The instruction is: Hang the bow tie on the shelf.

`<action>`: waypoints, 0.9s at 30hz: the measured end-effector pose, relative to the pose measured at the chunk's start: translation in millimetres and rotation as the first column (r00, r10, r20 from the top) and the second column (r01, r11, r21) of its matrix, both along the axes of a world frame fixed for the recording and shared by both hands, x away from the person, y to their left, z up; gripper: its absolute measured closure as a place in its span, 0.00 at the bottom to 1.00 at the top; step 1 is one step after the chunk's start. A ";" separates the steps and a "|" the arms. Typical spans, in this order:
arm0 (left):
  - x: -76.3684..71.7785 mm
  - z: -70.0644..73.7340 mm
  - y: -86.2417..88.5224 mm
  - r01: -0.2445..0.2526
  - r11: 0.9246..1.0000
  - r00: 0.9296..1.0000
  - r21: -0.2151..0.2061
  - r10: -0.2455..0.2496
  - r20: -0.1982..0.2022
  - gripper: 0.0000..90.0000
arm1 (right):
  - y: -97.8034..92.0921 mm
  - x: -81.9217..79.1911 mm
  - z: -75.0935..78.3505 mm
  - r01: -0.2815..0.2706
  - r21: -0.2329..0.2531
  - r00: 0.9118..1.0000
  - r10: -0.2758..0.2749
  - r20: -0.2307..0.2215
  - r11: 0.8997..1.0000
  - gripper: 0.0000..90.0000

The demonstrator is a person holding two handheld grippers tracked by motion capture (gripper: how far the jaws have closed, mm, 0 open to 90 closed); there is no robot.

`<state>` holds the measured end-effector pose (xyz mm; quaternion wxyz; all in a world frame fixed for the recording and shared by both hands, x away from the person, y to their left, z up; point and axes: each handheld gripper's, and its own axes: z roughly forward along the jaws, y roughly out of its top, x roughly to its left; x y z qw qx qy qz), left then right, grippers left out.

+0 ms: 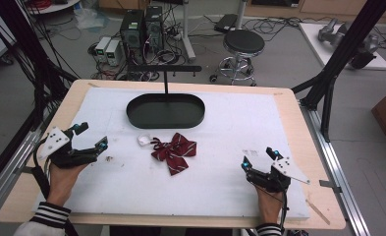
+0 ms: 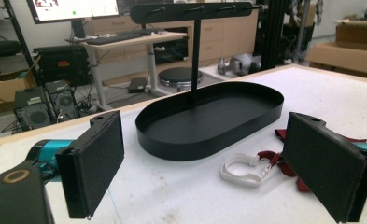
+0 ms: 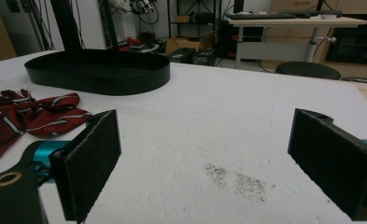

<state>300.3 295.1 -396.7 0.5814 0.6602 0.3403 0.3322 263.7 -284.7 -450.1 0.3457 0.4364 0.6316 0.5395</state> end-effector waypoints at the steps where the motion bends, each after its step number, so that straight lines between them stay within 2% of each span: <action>1: 4.5 6.9 -3.2 0.010 1.000 1.000 0.019 -0.010 -0.009 0.14 | -0.1 0.0 0.0 0.000 0.000 1.000 0.000 0.000 1.000 0.09; 11: 23.3 23.0 -24.7 0.035 0.995 0.997 0.093 -0.029 -0.072 0.14 | 0.0 0.1 0.0 0.000 -0.004 1.000 0.000 0.003 1.000 0.09; 14: 33.2 27.6 -32.8 0.053 0.991 0.994 0.124 -0.040 -0.106 0.14 | 0.0 0.1 0.0 0.000 -0.003 1.000 0.000 0.003 1.000 0.09; 17: 38.3 29.2 -36.5 0.061 0.989 0.991 0.137 -0.044 -0.125 0.14 | -0.1 0.2 0.0 0.000 -0.006 1.000 0.000 0.004 1.000 0.09; 19: 45.3 31.5 -41.3 0.063 0.987 0.987 0.149 -0.040 -0.155 0.14 | -0.1 0.2 0.0 0.000 -0.006 1.000 0.000 0.004 1.000 0.09; 20: 45.3 31.5 -41.3 0.063 0.987 0.987 0.149 -0.040 -0.155 0.14 | 0.0 0.2 0.0 0.000 -0.006 1.000 0.000 0.004 1.000 0.09; 23: 54.8 34.6 -49.9 0.060 0.984 0.979 0.168 -0.025 -0.203 0.15 | 0.4 -0.1 0.1 0.001 -0.003 1.000 -0.001 0.001 1.000 0.09; 24: 54.8 34.6 -49.9 0.060 0.984 0.979 0.168 -0.025 -0.203 0.15 | 0.1 0.2 0.1 0.000 -0.006 1.000 0.000 0.004 1.000 0.09; 25: 60.3 36.5 -54.8 0.071 0.979 0.973 0.193 -0.025 -0.231 0.15 | 0.1 0.2 0.0 0.001 -0.005 1.000 -0.001 0.004 1.000 0.09; 26: 60.3 36.5 -54.8 0.071 0.979 0.973 0.193 -0.025 -0.231 0.15 | 0.1 0.2 0.0 0.001 -0.005 1.000 -0.001 0.004 1.000 0.09; 27: 65.8 38.2 -59.3 0.083 0.971 0.966 0.226 -0.023 -0.256 0.15 | 0.0 0.1 0.0 0.001 -0.006 1.000 -0.001 0.004 1.000 0.09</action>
